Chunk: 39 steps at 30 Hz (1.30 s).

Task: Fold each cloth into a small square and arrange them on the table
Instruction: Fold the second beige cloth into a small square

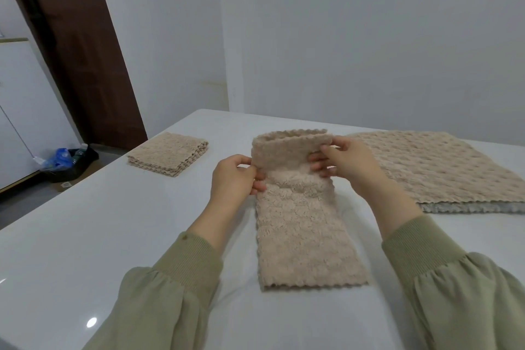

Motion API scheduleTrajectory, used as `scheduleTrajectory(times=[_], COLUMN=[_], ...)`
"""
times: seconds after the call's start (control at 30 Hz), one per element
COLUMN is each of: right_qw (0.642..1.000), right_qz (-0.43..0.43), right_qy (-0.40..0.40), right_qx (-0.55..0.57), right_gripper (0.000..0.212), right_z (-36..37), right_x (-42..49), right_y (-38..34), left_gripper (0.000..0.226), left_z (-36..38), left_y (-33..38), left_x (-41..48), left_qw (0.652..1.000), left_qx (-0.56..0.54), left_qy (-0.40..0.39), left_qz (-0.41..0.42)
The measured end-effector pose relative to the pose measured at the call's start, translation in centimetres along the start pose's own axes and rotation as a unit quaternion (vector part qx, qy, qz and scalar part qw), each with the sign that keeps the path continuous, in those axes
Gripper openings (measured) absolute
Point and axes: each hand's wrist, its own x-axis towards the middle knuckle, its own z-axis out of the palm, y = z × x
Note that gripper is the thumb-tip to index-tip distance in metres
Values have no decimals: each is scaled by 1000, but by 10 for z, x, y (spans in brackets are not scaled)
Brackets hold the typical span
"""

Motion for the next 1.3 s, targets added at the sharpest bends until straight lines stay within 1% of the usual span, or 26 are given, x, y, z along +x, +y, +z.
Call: scheduleTrajectory(times=[0.07,0.13,0.2,0.23,0.3,0.4,0.47,0.53,0.63,0.7,0.8,0.87,0.93,0.97,1.03,1.1,1.17,1.3], right_qw=[999,995,986,981,977,975,973,974,979,980,978,986,993,993,992,992,991,987], right_qz=[-28,-30,4,32,69,68,49,24,-13,-12,24,33,9,-6,-19,-18,-17,-29], right_qy=[-14,-40,-55,-56,-51,-44,-26,2,53,77,91,101,114,119,122,122,123,125], right_qx=[36,88,155,183,194,205,222,225,197,185,188,128,28,-4,-29,-35,-45,-101], right_gripper=[21,20,20,24,28,15,17,21,26,27,25,23,22,21,17,14,12,10], right_z=[2,4,3,2,2,4,6,7,7,7,4,1,-1,-1,-3,-5,-7,-4], right_x=[0,0,1,2,1,-4,-8,-11,-17,-26,-44,-55,-66,-70,-79,-87,-92,-97], right_y=[2,4,10,14,20,22,19,18,21,25,35,40,43,43,44,45,46,50], left_gripper=[13,14,13,14,20,32,40,47,52,51,48,43,36,31,21,14,16,22], left_z=[1,1,3,3,4,4,4,3,1,0,-2,-3,-4,-5,-6,-7,-7,-8], left_y=[0,2,5,5,4,4,3,1,-1,-2,-5,-8,-10,-10,-11,-12,-14,-17], left_x=[2,0,-3,-4,-5,-6,-8,-13,-25,-31,-43,-50,-58,-61,-68,-72,-74,-74], left_qw=[1000,996,980,968,949,939,940,941,944,948,951,955,962,965,969,973,978,986], left_qx=[-19,-84,-178,-216,-264,-297,-300,-295,-273,-250,-229,-201,-152,-126,-95,-89,-71,24], left_qy=[12,-6,-47,-65,-86,-93,-92,-108,-147,-161,-184,-199,-211,-217,-216,-201,-183,-164], left_qz=[0,-23,-79,-109,-149,-150,-135,-126,-115,-108,-99,-92,-84,-79,-73,-69,-66,-26])
